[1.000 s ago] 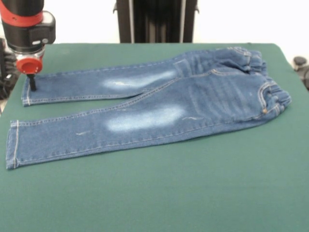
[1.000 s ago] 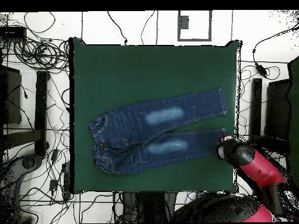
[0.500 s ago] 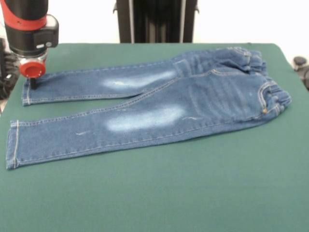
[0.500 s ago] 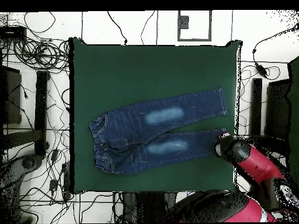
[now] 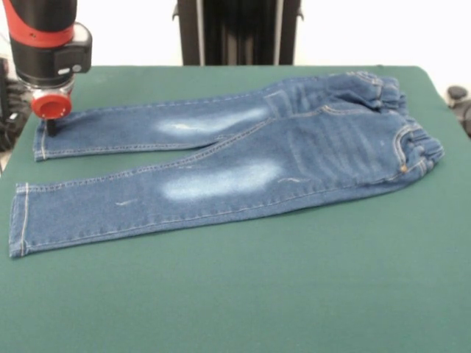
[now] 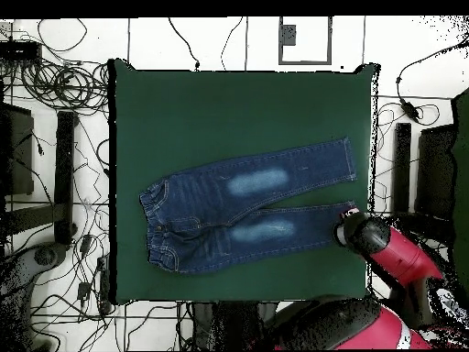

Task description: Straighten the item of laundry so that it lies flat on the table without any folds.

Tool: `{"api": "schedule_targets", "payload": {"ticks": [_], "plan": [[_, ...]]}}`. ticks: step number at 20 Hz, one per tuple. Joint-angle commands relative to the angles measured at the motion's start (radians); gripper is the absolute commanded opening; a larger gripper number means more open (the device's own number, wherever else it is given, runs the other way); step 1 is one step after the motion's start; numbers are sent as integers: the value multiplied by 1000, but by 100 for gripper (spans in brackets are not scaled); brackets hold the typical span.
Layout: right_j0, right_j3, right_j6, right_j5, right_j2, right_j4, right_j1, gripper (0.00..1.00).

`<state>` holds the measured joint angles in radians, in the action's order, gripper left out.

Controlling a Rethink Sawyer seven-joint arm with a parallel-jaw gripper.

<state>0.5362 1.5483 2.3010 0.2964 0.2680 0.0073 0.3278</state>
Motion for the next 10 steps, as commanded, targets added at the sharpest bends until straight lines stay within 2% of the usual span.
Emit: {"api": "schedule_targets", "payload": {"ticks": [1, 10], "plan": [[-56, -34, 66, -34, -93, -19, -123, 0], [-37, -11, 34, -24, -43, -69, -95, 0]]}}
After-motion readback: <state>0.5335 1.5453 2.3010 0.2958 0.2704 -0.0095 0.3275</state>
